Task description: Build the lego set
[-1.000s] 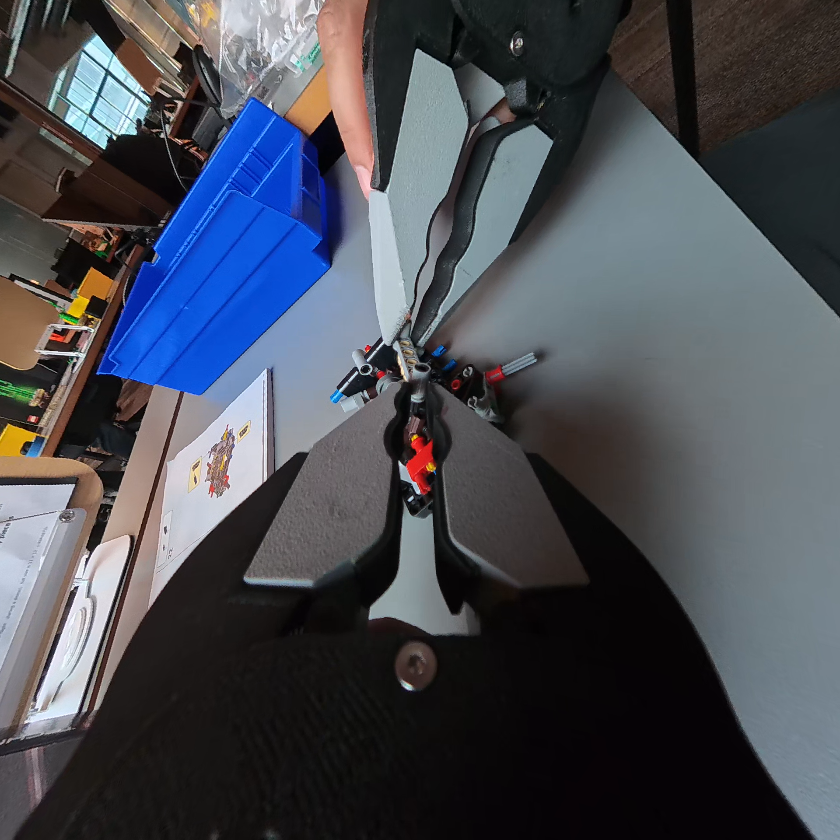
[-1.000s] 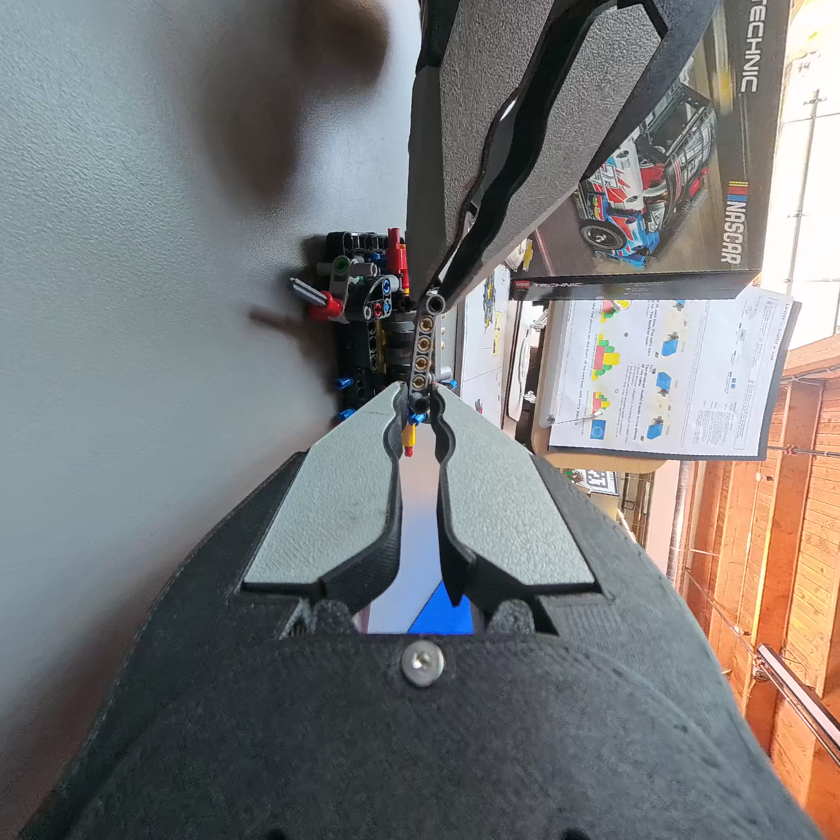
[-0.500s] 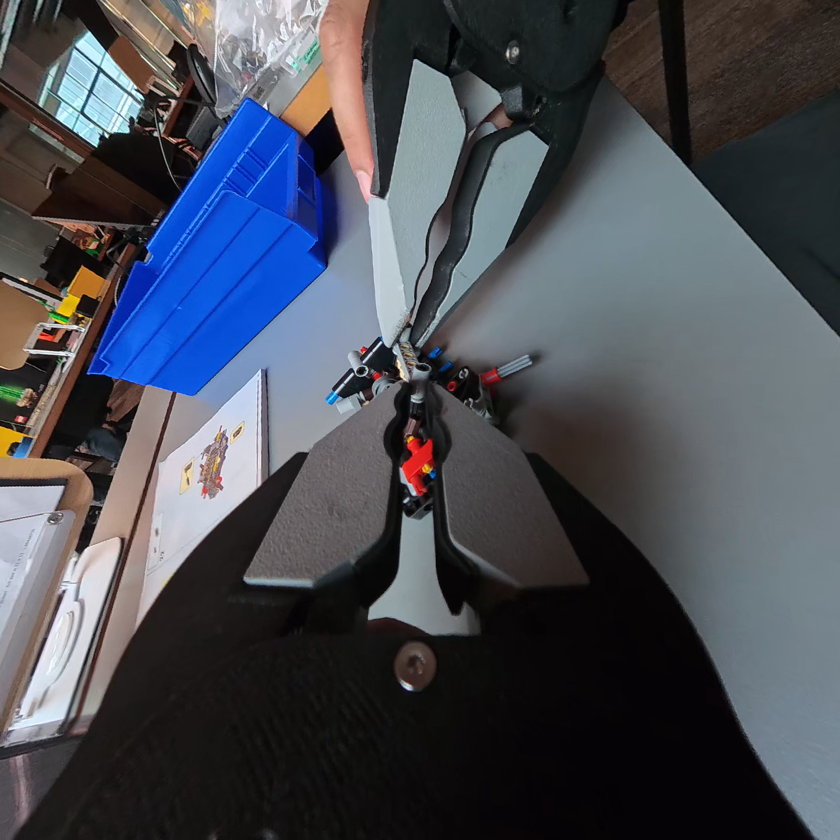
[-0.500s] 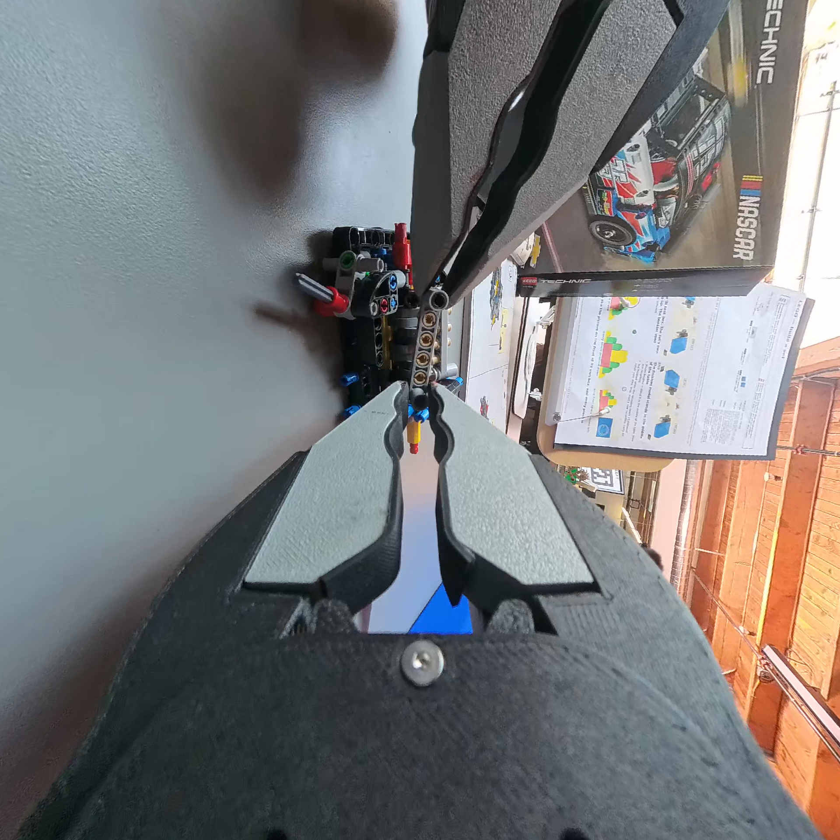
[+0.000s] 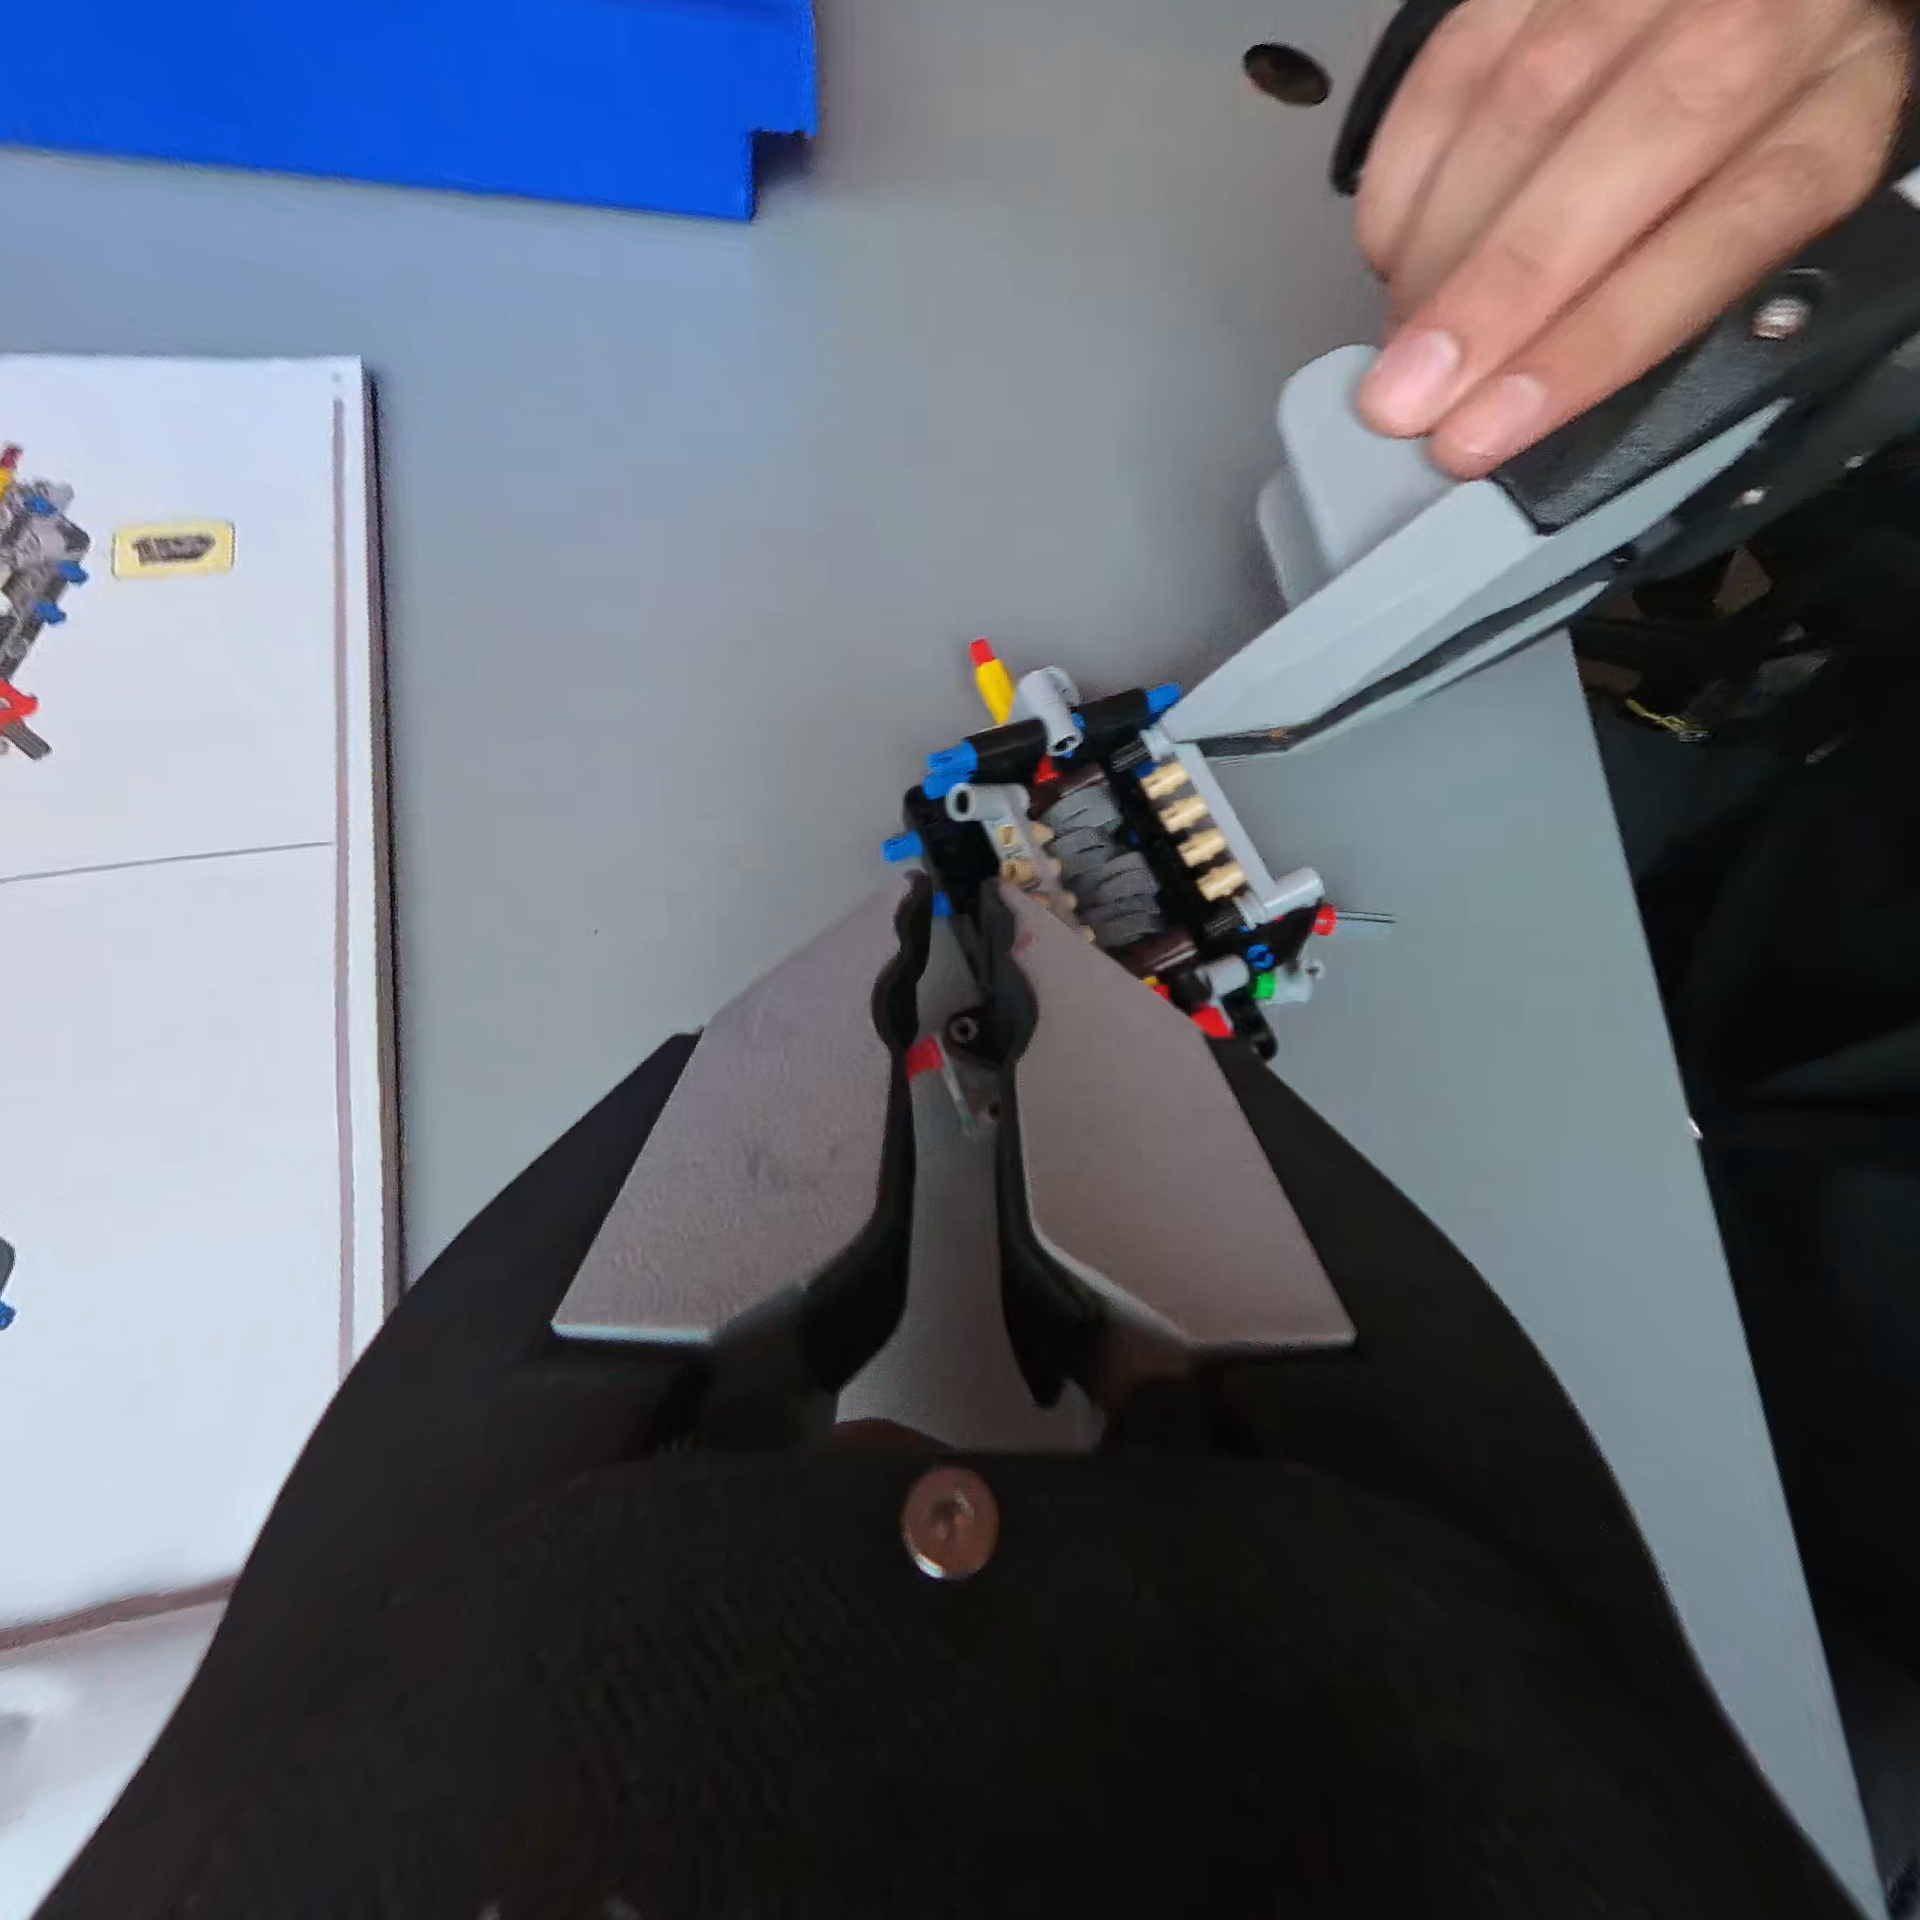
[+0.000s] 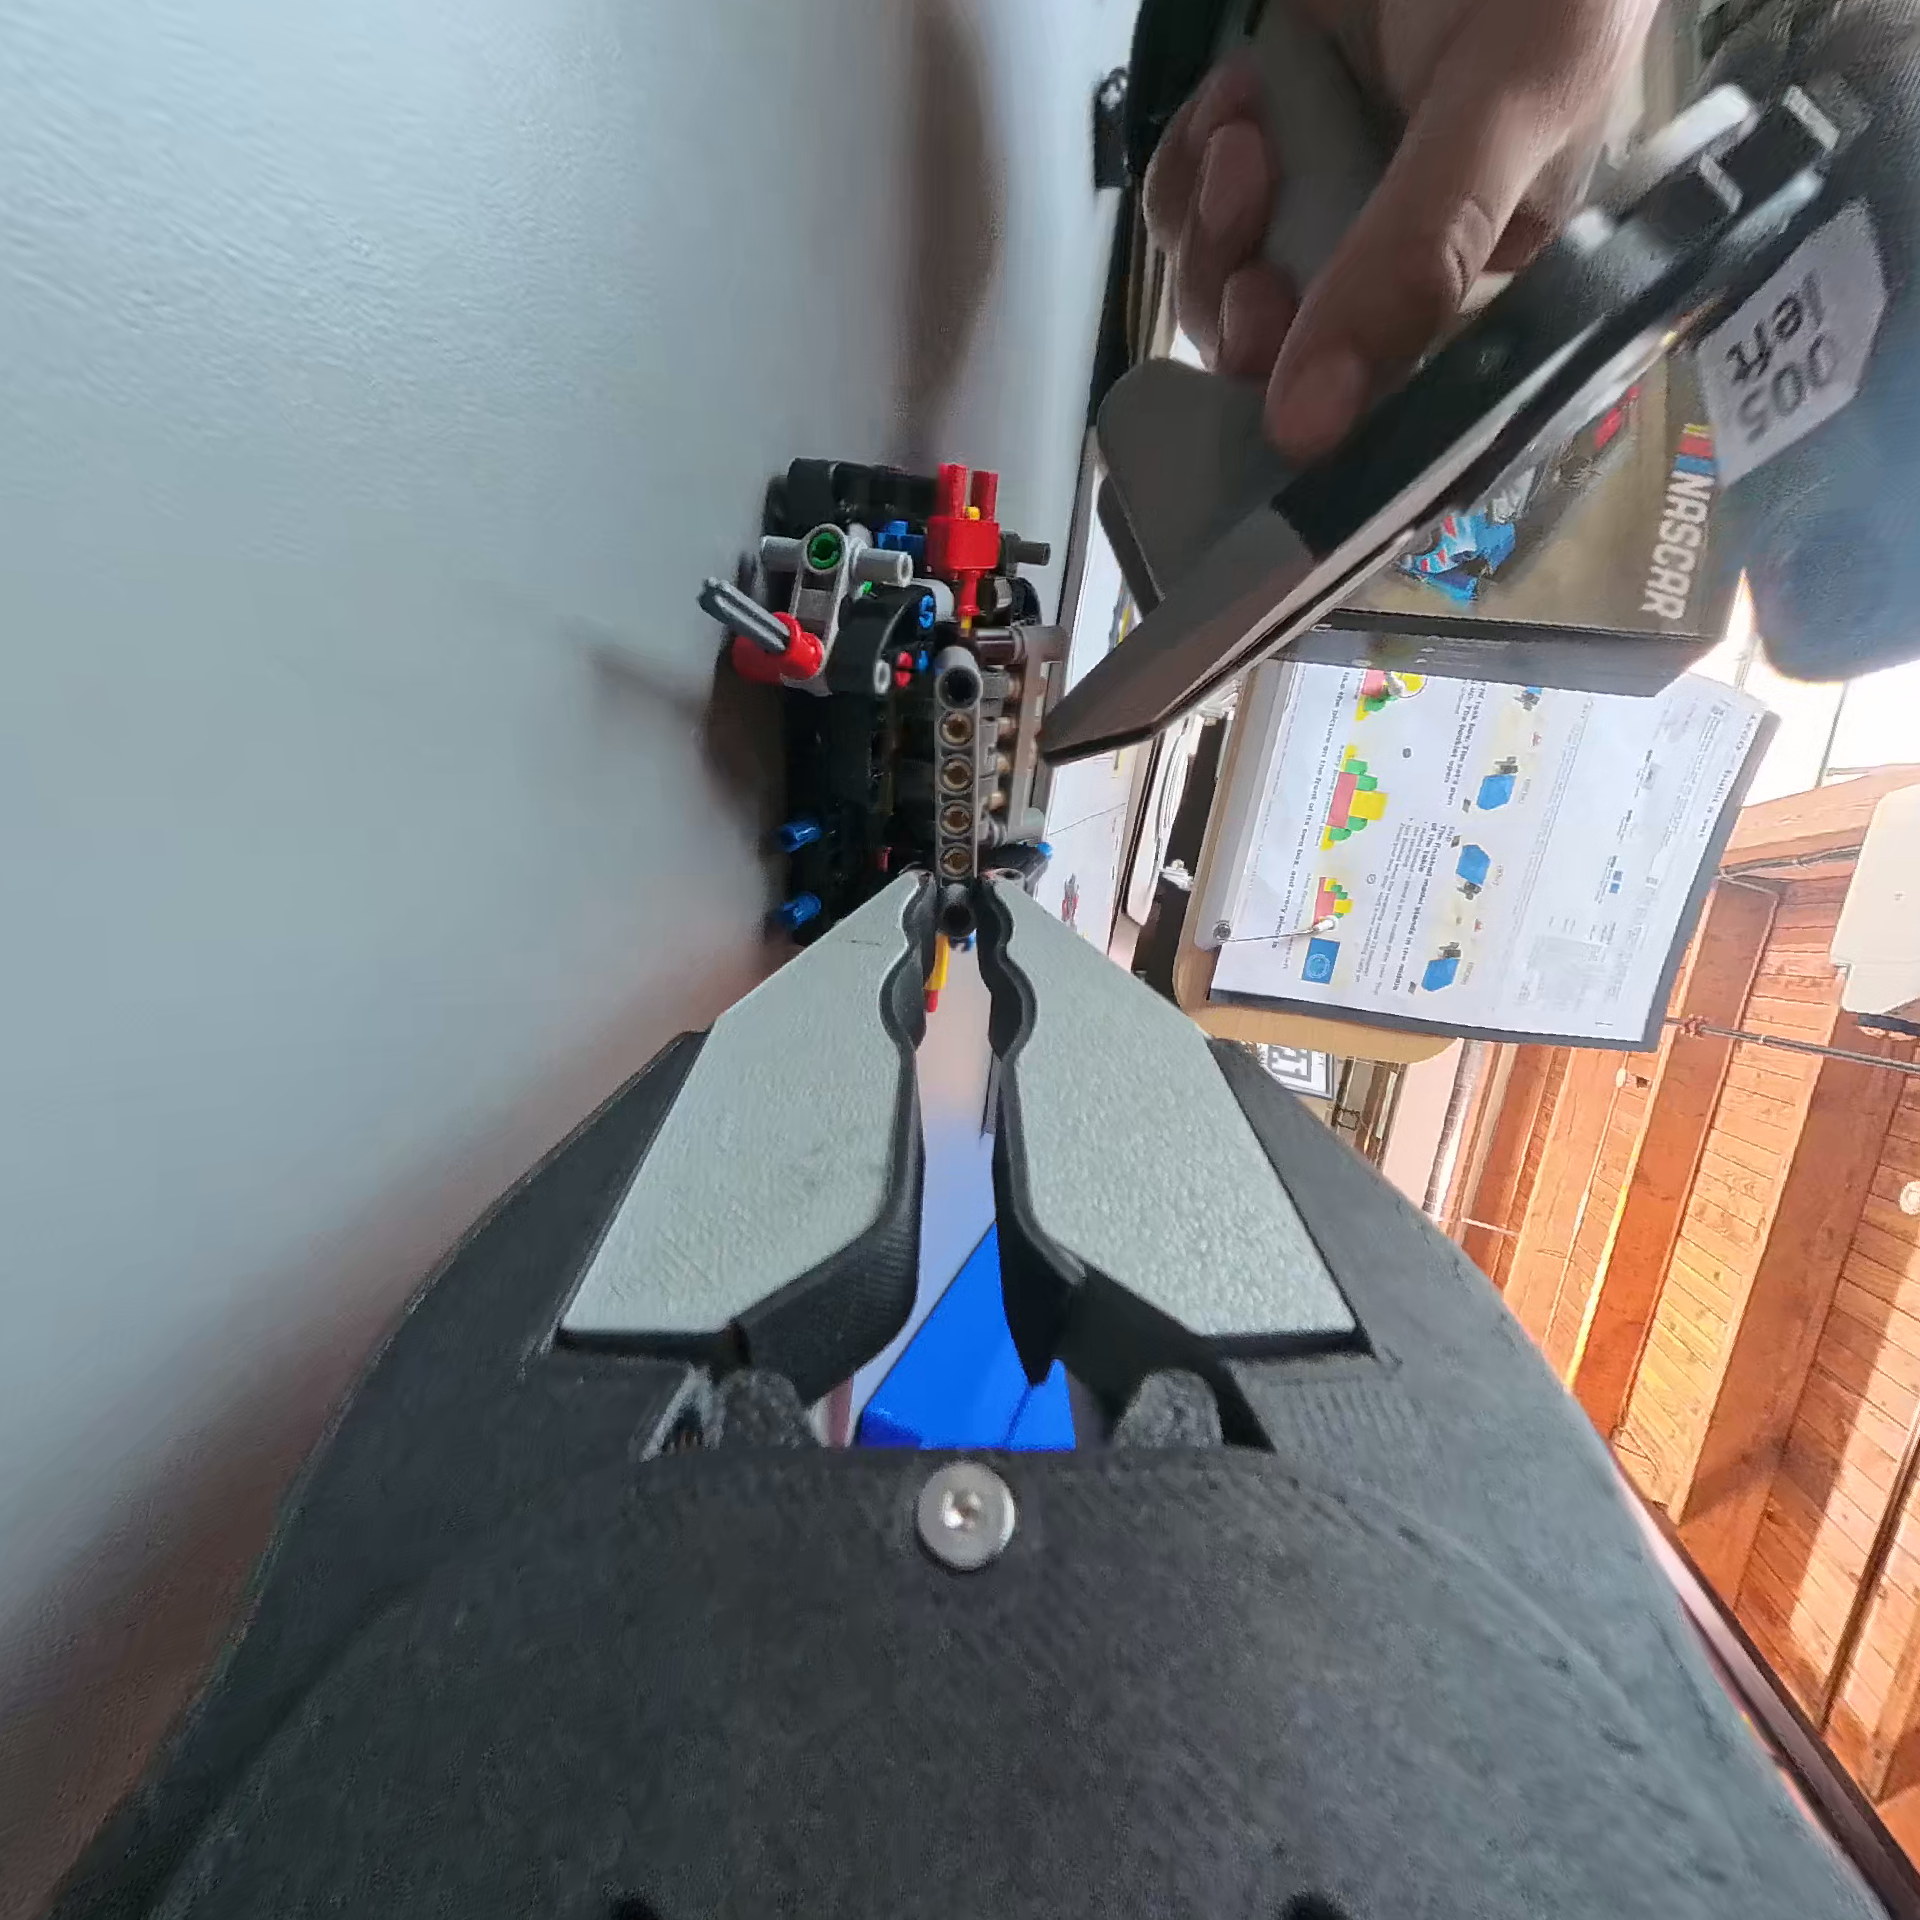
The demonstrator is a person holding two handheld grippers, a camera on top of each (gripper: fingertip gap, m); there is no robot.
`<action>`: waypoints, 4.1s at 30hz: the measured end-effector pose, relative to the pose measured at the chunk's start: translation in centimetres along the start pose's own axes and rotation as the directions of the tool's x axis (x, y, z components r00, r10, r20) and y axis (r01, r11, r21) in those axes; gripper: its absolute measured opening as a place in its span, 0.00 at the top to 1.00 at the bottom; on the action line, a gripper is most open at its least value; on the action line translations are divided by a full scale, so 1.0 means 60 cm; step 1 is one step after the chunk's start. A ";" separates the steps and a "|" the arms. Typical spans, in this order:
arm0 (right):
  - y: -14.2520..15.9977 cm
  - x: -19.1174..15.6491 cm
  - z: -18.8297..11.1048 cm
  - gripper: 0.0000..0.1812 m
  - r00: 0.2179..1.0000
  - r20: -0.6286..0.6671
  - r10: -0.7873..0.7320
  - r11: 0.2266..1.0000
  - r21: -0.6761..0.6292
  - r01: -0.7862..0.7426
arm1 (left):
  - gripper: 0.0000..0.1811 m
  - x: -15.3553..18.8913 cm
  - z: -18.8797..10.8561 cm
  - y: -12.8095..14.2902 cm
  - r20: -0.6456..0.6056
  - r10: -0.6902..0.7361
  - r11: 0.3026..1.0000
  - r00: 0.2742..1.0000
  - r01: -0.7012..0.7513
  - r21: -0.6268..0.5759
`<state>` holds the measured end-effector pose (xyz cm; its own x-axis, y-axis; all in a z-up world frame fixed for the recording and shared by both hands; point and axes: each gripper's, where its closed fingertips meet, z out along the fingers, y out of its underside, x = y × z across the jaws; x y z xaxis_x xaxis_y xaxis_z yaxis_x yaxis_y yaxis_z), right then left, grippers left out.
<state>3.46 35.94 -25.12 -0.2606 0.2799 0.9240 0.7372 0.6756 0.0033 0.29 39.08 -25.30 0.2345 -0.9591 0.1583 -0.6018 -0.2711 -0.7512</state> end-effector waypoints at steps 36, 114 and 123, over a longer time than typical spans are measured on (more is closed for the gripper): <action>0.006 -0.005 0.005 0.97 0.997 0.053 -0.049 0.994 -0.090 0.053 | 0.95 0.025 0.042 -0.013 -0.295 -0.284 0.958 0.913 0.282 -0.050; -0.039 0.005 0.004 0.98 0.972 0.073 0.223 0.975 0.000 -0.223 | 0.96 0.031 -0.003 0.016 -0.270 -0.331 0.941 0.904 0.337 -0.028; -0.035 0.004 0.005 0.98 0.868 0.125 0.480 0.877 -0.066 -0.475 | 0.96 0.030 -0.002 0.015 -0.254 -0.342 0.937 0.905 0.347 -0.023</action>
<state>1.65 34.80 -25.00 0.0494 0.6528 0.7559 0.8117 0.4147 -0.4113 0.06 37.11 -25.60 0.2239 -0.7959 0.5625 -0.5002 -0.5892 -0.6345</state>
